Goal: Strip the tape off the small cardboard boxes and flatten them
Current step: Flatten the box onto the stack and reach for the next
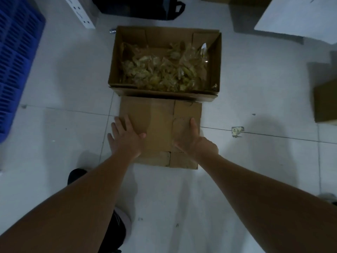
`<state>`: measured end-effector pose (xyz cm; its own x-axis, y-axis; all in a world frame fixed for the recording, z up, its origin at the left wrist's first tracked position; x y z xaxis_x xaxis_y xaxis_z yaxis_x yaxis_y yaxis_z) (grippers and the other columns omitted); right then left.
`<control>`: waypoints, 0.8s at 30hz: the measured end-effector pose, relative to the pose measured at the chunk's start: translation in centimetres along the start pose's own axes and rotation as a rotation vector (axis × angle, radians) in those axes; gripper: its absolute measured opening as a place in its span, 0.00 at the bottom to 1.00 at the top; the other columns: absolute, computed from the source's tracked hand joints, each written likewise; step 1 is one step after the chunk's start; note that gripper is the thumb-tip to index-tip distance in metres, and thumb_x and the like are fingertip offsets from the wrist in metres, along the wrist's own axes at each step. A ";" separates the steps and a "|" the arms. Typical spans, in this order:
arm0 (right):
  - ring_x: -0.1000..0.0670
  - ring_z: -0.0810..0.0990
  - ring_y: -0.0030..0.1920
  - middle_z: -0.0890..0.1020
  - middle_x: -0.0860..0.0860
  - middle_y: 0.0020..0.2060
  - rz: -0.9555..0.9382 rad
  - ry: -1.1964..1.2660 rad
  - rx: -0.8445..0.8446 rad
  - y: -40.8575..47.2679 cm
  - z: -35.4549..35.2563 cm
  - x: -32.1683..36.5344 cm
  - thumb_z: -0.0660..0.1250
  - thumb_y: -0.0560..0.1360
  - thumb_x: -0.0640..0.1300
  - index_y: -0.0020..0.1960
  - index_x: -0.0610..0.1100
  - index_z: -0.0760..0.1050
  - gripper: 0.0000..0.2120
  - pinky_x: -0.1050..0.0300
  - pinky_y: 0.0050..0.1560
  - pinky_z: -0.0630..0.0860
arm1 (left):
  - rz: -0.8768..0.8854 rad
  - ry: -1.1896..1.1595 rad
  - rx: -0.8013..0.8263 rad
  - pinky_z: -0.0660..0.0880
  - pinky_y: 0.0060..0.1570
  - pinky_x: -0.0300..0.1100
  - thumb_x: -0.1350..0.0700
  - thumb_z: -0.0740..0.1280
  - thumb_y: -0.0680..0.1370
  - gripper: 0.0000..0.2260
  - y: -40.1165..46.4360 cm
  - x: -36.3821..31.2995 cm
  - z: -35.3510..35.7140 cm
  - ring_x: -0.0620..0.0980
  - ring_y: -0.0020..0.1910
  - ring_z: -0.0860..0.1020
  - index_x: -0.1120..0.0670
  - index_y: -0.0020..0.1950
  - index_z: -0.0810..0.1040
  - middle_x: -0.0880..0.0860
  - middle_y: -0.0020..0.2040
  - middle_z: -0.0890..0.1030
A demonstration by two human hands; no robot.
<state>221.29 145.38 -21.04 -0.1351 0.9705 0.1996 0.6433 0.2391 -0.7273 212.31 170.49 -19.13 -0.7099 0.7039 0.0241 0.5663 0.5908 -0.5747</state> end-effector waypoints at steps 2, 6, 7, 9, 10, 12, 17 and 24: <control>0.45 0.80 0.40 0.83 0.45 0.55 -0.075 -0.105 -0.032 -0.5 -2.0 -0.4 0.57 0.83 0.56 0.79 0.59 0.28 0.41 0.50 0.39 0.73 | 0.031 -0.016 -0.091 0.47 0.81 0.59 0.39 0.54 0.85 0.34 -1.9 -1.5 -1.2 0.60 0.83 0.43 0.53 0.85 0.46 0.60 0.84 0.41; 0.42 0.82 0.49 0.82 0.47 0.49 -0.183 -0.061 -0.132 -3.3 -7.9 -5.0 0.54 0.83 0.61 0.81 0.62 0.39 0.33 0.48 0.47 0.76 | 0.202 -0.088 -0.130 0.49 0.80 0.57 0.46 0.58 0.85 0.30 -6.7 -8.0 -3.3 0.59 0.83 0.51 0.54 0.84 0.54 0.58 0.85 0.50; 0.42 0.82 0.52 0.83 0.46 0.52 -0.183 -0.051 -0.149 -4.0 -9.2 -7.1 0.55 0.83 0.60 0.81 0.61 0.44 0.32 0.48 0.50 0.77 | 0.270 -0.101 -0.111 0.51 0.79 0.57 0.46 0.59 0.85 0.30 -7.9 -10.2 -3.7 0.60 0.82 0.53 0.53 0.84 0.54 0.58 0.85 0.51; 0.41 0.79 0.61 0.81 0.45 0.62 -0.140 -0.037 -0.161 -5.3 -11.3 -12.6 0.58 0.83 0.57 0.80 0.55 0.55 0.28 0.47 0.58 0.76 | 0.413 -0.138 -0.041 0.53 0.79 0.55 0.47 0.62 0.85 0.30 -10.3 -14.8 -3.7 0.60 0.82 0.55 0.52 0.84 0.55 0.57 0.84 0.54; 0.41 0.77 0.64 0.78 0.45 0.66 -0.100 -0.037 -0.161 -6.0 -12.4 -15.9 0.59 0.83 0.56 0.79 0.52 0.59 0.27 0.47 0.61 0.75 | 0.488 -0.145 -0.006 0.54 0.79 0.55 0.48 0.63 0.85 0.30 -11.5 -17.2 -3.5 0.60 0.82 0.56 0.52 0.84 0.56 0.56 0.84 0.55; 0.41 0.75 0.68 0.71 0.45 0.72 -0.014 -0.034 -0.193 -7.5 -15.0 -22.2 0.61 0.82 0.53 0.78 0.49 0.62 0.26 0.45 0.65 0.74 | 0.607 -0.093 0.024 0.55 0.78 0.54 0.48 0.63 0.84 0.29 -13.3 -21.9 -3.2 0.59 0.81 0.58 0.50 0.84 0.58 0.54 0.84 0.56; 0.38 0.71 0.71 0.50 0.48 0.82 0.140 -0.074 -0.356 -9.9 -22.5 -34.1 0.63 0.80 0.46 0.80 0.46 0.57 0.30 0.45 0.63 0.73 | 0.863 0.120 0.004 0.48 0.79 0.49 0.43 0.60 0.85 0.30 -16.6 -33.5 -2.1 0.51 0.84 0.50 0.49 0.84 0.54 0.51 0.85 0.53; 0.38 0.74 0.65 0.67 0.40 0.74 0.245 0.055 -0.408 -6.6 -26.2 -42.0 0.64 0.79 0.42 0.77 0.42 0.59 0.28 0.49 0.60 0.73 | 1.075 0.217 -0.020 0.51 0.81 0.50 0.41 0.60 0.84 0.32 -19.2 -45.0 0.8 0.53 0.84 0.52 0.50 0.84 0.55 0.53 0.84 0.56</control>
<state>242.45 102.31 -7.45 0.0899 0.9912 0.0969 0.8960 -0.0381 -0.4425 233.03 127.12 -9.84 0.2462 0.9086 -0.3374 0.8535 -0.3682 -0.3687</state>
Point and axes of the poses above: each hand's wrist, its own y-axis towards the middle knuckle, its own z-axis out of the palm, x = y × z, the point moved 10 cm from there along y, towards the middle knuckle
